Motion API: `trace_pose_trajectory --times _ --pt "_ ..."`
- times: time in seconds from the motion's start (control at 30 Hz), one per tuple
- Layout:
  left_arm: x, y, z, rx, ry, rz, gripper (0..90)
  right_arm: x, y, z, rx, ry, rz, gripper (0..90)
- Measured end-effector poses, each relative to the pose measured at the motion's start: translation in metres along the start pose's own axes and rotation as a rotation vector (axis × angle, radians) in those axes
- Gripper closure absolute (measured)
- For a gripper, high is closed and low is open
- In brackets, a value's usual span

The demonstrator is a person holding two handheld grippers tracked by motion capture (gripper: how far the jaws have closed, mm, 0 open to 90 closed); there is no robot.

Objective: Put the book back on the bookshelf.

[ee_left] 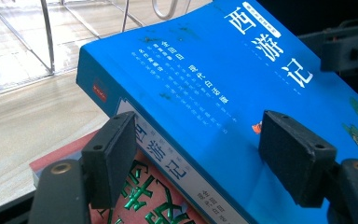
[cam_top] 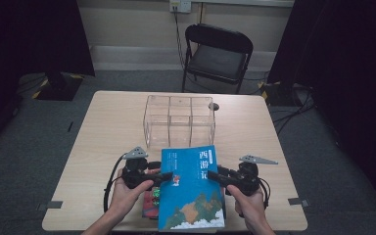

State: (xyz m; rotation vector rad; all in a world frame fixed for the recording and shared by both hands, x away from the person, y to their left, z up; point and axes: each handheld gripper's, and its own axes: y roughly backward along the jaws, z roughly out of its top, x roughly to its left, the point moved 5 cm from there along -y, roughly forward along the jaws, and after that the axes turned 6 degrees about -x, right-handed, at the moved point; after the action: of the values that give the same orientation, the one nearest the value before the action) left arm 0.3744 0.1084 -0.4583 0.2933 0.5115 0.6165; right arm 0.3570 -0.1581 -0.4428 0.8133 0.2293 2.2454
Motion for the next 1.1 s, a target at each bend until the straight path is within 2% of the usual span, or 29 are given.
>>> trace_pose_trajectory --times 0.23,0.27,0.3,0.43,0.53,0.6,0.73,1.0,1.1 --pt "0.0 0.0 0.0 0.008 0.002 0.002 27.0 0.003 0.006 0.001 -0.022 -0.044 0.039 48.4" --pt "0.0 -0.001 0.0 0.003 0.002 0.003 26.6 0.003 0.007 0.002 -0.027 -0.072 0.055 48.5" --pt "-0.001 -0.001 0.0 0.003 0.003 0.004 26.2 0.001 0.007 0.002 -0.027 -0.076 0.058 49.0" --pt "-0.001 -0.002 0.0 0.004 0.004 0.007 24.9 -0.001 0.004 0.002 -0.021 -0.088 0.054 48.8" --pt "-0.001 -0.002 0.0 0.008 0.002 0.007 24.6 -0.007 -0.001 0.005 -0.038 -0.134 0.051 48.6" --pt "-0.001 -0.002 0.0 0.008 0.0 0.006 24.4 -0.009 -0.004 0.007 -0.04 -0.136 0.036 48.4" --pt "-0.001 -0.002 0.0 0.008 0.002 0.006 24.2 -0.015 -0.01 0.01 -0.047 -0.157 0.037 48.3" --pt "-0.002 -0.002 0.0 0.008 -0.001 0.004 23.7 -0.012 -0.008 0.013 -0.048 -0.183 0.049 48.7" --pt "-0.002 -0.001 -0.001 0.005 0.005 -0.002 23.7 -0.006 -0.002 0.009 -0.006 -0.25 0.083 51.0"
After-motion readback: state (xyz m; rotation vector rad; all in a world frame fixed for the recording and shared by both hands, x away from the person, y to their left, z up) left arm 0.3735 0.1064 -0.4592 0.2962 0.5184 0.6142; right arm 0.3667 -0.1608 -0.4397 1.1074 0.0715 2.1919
